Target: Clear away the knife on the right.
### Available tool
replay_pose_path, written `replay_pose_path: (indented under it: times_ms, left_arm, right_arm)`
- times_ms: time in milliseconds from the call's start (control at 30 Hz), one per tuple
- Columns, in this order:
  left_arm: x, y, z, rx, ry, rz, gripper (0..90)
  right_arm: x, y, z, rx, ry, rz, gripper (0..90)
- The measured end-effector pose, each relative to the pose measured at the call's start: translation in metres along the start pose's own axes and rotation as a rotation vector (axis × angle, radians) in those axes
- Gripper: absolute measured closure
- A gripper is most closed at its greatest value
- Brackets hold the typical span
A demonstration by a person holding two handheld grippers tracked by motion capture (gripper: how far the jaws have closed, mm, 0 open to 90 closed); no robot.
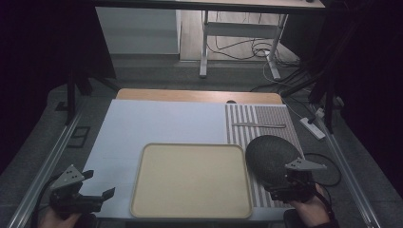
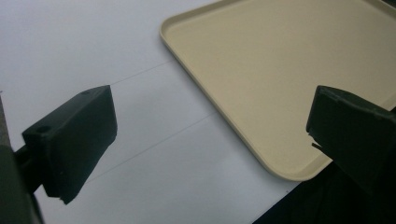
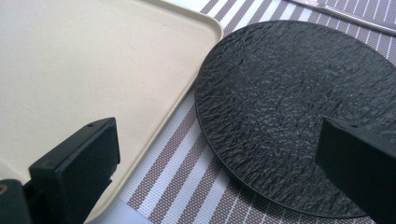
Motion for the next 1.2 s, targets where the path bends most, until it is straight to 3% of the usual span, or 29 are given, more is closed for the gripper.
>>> replay_pose_path:
  times_ms: [167, 400, 833, 1200]
  left_arm:
    - [0.0012, 0.0033, 0.0007, 0.054, -0.005, 0.014, 2.5]
    - [0.0009, 0.0024, 0.0009, 0.045, 0.001, 0.014, 2.5]
    - [0.001, 0.0037, 0.0009, 0.06, -0.003, 0.014, 2.5]
    - [0.0015, 0.004, 0.0009, 0.064, -0.008, 0.008, 2.5]
  right_arm:
    - [-0.0017, 0.0013, 0.0006, 0.009, 0.016, -0.016, 0.6]
    - [-0.0026, 0.0033, 0.0012, 0.02, 0.028, -0.034, 0.7]
    - [-0.0037, 0.0041, 0.0014, 0.036, 0.039, -0.024, 0.6]
    - [-0.0022, 0.0059, -0.0053, 0.024, -0.01, -0.028, 0.6]
Point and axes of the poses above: each handheld gripper's, and its own axes: x roughly backward along the jaws, z roughly out of its underside, y roughly to its left, the point moved 7 cm from there along -x, roughly forward along the jaws, and after that the axes turned 5 degrees about z, right-handed, at the moved point
